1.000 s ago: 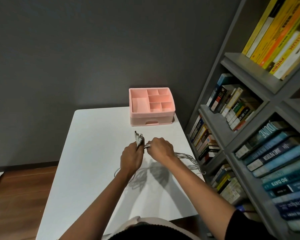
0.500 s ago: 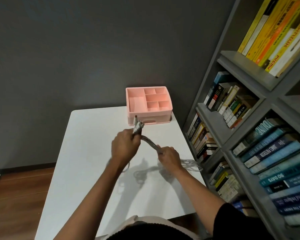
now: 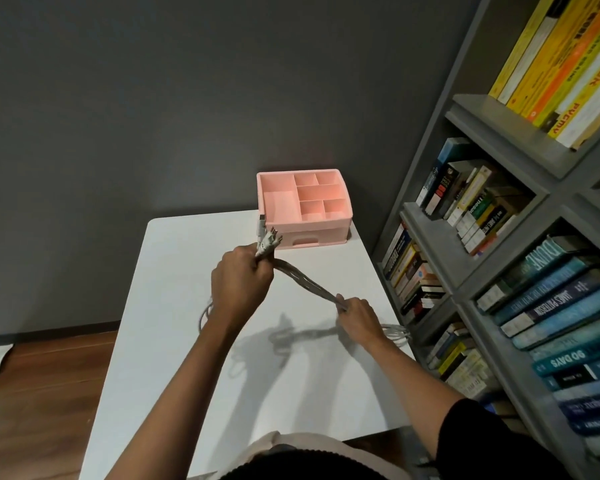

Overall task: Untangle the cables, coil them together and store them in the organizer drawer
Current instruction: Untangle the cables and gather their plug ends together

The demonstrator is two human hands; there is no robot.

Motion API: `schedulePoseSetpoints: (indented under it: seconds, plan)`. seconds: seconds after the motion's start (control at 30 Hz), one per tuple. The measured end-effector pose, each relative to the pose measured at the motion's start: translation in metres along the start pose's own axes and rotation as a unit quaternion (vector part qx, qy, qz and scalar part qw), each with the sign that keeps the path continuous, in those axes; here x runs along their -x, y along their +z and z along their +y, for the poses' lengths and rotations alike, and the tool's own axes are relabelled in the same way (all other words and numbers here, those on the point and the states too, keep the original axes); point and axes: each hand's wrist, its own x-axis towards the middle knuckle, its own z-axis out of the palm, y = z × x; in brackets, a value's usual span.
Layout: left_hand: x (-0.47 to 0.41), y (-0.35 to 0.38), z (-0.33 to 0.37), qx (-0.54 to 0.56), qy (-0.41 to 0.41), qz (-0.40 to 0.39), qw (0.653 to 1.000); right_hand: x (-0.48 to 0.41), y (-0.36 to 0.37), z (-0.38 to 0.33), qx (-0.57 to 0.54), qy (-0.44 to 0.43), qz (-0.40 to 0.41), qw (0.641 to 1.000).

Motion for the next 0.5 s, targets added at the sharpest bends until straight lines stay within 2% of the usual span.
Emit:
schedulePoseSetpoints:
  seconds: [0.13, 0.23, 0.37, 0.5]
  plan:
    - [-0.011, -0.017, -0.011, -0.010, -0.009, 0.042, 0.999, -0.006, 0.002, 0.016, 0.028, 0.035, -0.019, 0.999]
    - [-0.011, -0.016, -0.016, 0.005, -0.021, 0.046, 0.999, -0.010, 0.002, 0.015, 0.015, 0.040, -0.018, 0.999]
    - [-0.016, -0.021, -0.024, -0.003, -0.041, 0.065, 0.997, -0.009, 0.003, 0.021, 0.073, 0.033, -0.027, 0.996]
    - [-0.018, -0.023, -0.032, -0.026, -0.068, 0.064, 0.995, -0.012, 0.001, 0.025, 0.073, 0.049, -0.033, 0.996]
